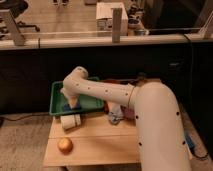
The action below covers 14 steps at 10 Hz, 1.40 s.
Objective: Wipe tray with sponge
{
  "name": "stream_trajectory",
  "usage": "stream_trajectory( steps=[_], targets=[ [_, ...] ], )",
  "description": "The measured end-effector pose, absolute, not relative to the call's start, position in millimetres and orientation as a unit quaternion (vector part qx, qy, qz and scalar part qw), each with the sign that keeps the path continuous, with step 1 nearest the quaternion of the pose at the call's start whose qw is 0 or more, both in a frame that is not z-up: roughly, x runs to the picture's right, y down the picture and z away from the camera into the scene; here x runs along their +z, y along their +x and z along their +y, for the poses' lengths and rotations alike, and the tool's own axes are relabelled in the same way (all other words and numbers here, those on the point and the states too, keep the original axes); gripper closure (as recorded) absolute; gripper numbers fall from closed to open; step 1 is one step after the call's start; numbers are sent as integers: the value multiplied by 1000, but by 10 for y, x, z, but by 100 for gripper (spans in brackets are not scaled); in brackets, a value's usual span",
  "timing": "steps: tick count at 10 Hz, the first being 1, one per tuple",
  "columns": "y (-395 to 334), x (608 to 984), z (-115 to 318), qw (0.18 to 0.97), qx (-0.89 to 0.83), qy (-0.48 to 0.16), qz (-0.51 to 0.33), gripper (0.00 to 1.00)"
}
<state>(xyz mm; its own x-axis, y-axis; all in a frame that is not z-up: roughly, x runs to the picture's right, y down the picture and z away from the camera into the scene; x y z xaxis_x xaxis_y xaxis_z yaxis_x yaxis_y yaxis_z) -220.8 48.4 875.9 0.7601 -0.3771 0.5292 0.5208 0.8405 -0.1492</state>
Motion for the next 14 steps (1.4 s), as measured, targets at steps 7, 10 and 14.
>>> stream_trajectory(
  steps=[7,10,14],
  targets=[
    [-2242,8961,618,920,-252,-215,-209,21],
    [-2224,9020,694,915,-252,-254,-184,21],
    [-2071,9209,894,915,-234,-281,-169,26]
  ],
)
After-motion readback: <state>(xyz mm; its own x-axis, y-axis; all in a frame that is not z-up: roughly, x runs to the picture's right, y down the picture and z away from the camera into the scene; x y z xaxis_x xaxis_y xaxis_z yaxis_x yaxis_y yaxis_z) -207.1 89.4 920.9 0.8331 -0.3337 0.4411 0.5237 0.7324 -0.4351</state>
